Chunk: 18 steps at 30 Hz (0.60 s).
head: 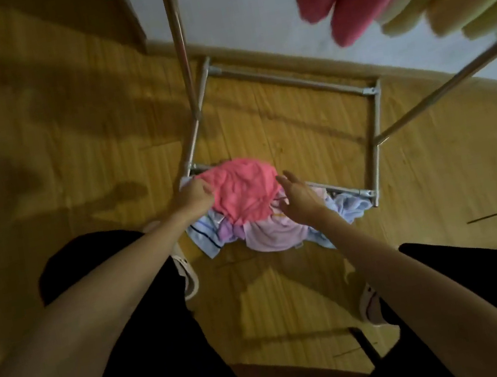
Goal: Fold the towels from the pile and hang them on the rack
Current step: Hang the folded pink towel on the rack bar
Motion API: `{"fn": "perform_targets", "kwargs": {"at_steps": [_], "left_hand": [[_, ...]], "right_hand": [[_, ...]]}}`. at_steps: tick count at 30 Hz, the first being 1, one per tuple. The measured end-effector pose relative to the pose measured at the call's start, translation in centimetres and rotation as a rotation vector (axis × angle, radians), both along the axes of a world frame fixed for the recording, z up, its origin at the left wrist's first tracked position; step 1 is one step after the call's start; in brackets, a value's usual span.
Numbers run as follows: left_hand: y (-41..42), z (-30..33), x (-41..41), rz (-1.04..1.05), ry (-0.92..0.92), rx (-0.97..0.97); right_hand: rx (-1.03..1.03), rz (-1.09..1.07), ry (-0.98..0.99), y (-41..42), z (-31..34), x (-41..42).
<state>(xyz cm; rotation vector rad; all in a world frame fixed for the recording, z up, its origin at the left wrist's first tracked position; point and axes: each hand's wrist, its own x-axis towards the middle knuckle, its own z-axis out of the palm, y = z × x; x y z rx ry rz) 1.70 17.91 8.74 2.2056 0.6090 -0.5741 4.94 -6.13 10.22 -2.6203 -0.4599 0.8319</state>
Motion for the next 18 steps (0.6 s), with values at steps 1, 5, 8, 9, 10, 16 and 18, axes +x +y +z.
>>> {"fn": "perform_targets", "kwargs": {"at_steps": [1,5,8,9,10,16,18], "left_hand": [[-0.1,-1.7,-0.6,-0.012,0.052,0.003],[-0.7,-8.4,-2.0,-0.122,0.153,0.014],[-1.7,-13.0,-2.6,-0.166,0.144,-0.020],[-2.2,-14.1,-2.6,-0.171,0.139,-0.038],[-2.8,-15.3,-2.6,-0.170,0.127,-0.059],[-6.0,-20.4,-2.1,-0.103,0.044,0.032],[-6.6,-21.2,-1.7,-0.121,0.071,0.153]], "right_hand": [[-0.001,0.027,0.026,0.3,-2.2,-0.6],[-0.014,0.049,0.112,0.7,-9.7,-2.7],[-0.092,0.099,0.193,0.4,-13.9,-3.5],[-0.123,0.098,0.222,0.2,-15.0,-3.6],[-0.141,0.090,0.245,0.0,-16.0,-3.6],[-0.056,0.130,0.096,0.5,-19.4,-1.0],[-0.061,0.173,0.062,1.0,-20.3,0.6]]}}
